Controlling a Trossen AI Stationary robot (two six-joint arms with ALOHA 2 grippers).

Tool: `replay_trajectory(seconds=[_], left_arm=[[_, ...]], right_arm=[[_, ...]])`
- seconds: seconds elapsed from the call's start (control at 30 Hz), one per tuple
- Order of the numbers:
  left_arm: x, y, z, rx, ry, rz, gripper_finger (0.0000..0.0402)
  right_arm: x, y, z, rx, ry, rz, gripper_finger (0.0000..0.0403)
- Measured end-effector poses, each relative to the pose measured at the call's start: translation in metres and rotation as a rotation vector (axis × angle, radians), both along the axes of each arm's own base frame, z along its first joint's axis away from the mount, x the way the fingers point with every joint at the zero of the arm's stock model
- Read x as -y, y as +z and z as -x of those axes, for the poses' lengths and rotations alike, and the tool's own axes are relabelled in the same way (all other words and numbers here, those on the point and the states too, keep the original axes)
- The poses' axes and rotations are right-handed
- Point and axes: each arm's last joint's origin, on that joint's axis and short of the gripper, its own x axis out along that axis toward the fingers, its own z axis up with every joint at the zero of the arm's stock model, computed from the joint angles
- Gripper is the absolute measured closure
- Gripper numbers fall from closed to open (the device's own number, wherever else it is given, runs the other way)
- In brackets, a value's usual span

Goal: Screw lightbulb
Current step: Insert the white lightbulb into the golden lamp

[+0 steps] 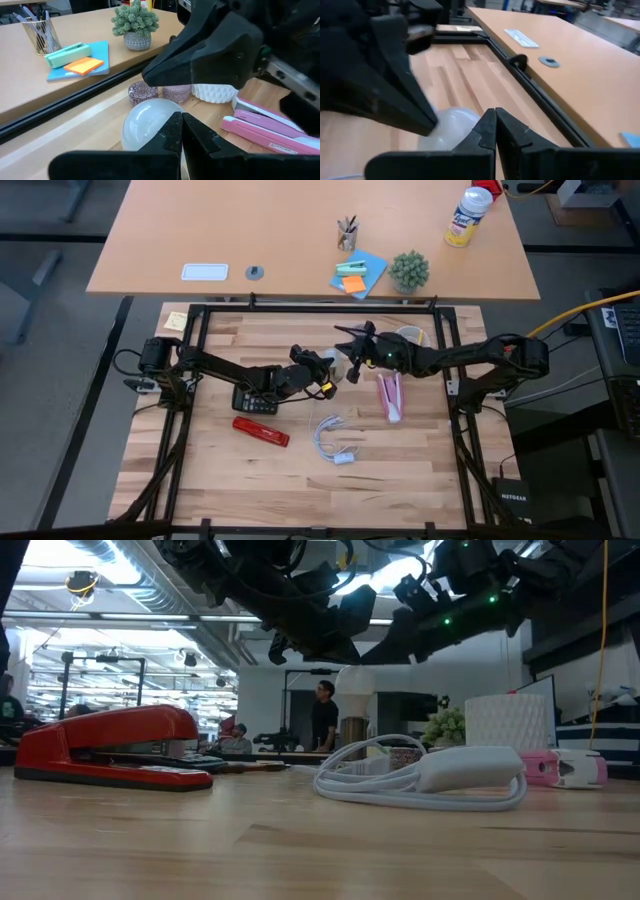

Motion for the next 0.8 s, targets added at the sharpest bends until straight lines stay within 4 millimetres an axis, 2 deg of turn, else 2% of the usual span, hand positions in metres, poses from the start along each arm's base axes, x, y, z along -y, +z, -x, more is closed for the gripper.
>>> replay_trajectory(seconds=[0.17, 0.8], left_arm=[[0.0, 0.0, 0.0, 0.0, 0.0, 0.0, 0.04], [0.0001, -0.0001, -0.0001, 0.0, -0.001, 0.0, 0.04]], right_arm=[[0.0, 0.0029, -0.001, 0.028, 0.074, 0.01, 0.0395], [0.002, 0.0036, -0.0008, 0.012, 0.108, 0.082, 0.0395]])
